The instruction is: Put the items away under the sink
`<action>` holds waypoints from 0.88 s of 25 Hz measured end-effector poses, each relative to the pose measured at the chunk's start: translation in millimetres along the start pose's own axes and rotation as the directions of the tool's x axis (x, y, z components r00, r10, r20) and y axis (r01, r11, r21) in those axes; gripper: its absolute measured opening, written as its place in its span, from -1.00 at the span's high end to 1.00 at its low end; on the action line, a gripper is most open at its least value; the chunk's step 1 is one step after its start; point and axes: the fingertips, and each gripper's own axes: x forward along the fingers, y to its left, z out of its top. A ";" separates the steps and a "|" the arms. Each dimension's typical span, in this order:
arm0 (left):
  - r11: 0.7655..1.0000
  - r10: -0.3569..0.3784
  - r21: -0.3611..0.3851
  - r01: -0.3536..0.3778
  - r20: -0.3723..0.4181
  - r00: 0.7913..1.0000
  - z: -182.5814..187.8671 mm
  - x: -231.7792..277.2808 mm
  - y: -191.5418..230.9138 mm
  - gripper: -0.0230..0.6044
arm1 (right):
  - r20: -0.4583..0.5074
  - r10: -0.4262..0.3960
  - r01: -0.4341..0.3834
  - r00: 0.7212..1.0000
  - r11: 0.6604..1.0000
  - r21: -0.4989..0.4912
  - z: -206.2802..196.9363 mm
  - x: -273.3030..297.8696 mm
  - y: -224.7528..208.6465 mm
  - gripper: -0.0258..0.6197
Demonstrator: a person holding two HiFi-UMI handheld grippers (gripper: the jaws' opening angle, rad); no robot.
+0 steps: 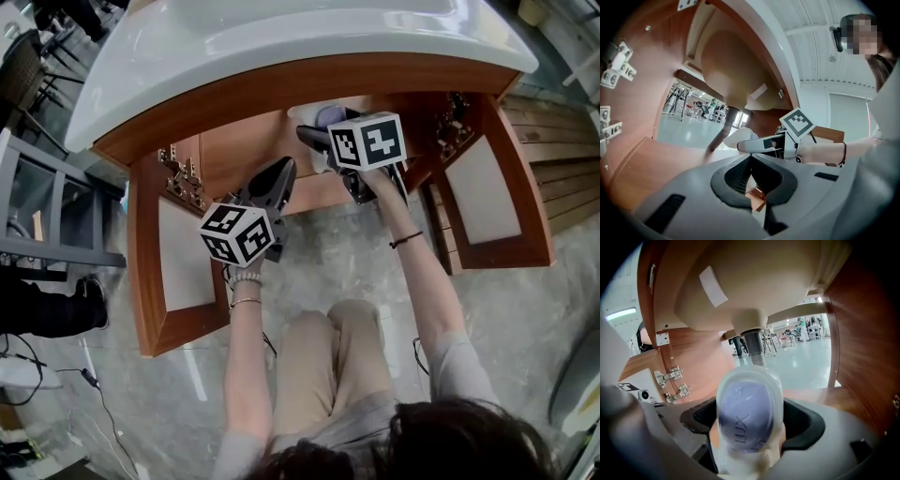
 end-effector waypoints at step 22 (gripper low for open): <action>0.999 0.035 0.040 -0.036 0.019 0.999 -15.8 5.9 32.1 0.94 | -0.022 -0.020 0.017 1.000 0.995 -0.103 -9.0 48.8 -2.2 -0.33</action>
